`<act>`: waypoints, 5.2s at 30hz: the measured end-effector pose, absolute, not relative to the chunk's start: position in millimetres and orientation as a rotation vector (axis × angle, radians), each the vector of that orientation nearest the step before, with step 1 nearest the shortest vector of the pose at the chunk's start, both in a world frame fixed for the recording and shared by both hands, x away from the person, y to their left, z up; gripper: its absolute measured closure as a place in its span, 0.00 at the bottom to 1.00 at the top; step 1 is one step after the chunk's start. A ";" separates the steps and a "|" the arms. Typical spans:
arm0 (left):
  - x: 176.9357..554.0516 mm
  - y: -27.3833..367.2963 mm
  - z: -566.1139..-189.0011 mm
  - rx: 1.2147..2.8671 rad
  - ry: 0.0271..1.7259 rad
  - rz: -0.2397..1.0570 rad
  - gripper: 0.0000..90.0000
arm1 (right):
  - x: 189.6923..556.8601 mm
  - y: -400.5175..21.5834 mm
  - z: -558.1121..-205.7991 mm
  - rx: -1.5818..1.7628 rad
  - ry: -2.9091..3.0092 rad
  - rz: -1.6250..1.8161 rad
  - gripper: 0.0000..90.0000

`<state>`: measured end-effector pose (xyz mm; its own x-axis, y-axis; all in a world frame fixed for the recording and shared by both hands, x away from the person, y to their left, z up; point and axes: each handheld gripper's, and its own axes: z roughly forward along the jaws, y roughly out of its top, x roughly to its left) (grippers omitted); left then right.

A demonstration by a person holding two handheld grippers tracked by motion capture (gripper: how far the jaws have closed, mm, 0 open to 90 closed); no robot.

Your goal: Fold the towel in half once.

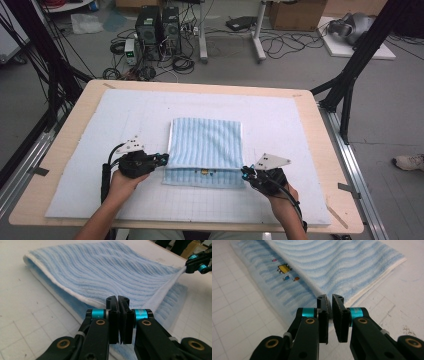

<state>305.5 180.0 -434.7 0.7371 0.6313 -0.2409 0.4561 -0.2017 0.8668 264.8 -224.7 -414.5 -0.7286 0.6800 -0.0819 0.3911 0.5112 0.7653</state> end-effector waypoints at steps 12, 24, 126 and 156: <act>297.5 184.0 -442.2 1.883 0.864 0.164 0.97 | 257.4 -221.5 -423.3 0.879 2.457 1.041 0.93; 302.2 185.1 -441.9 1.840 0.908 0.247 0.65 | 267.1 -238.1 -427.9 1.099 2.338 1.159 0.63; 274.2 173.4 -433.0 1.870 0.816 0.185 0.97 | 274.0 -215.0 -439.4 1.047 2.442 1.111 0.76; 293.7 182.0 -445.7 1.868 0.951 0.304 0.61 | 275.9 -219.8 -442.0 1.076 2.478 1.079 0.82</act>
<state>293.7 182.0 -445.7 0.6621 0.7247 -0.1908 0.4791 -0.2136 0.8514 275.9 -219.8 -442.0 -0.7033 0.7070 0.0743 0.5362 0.4589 0.7084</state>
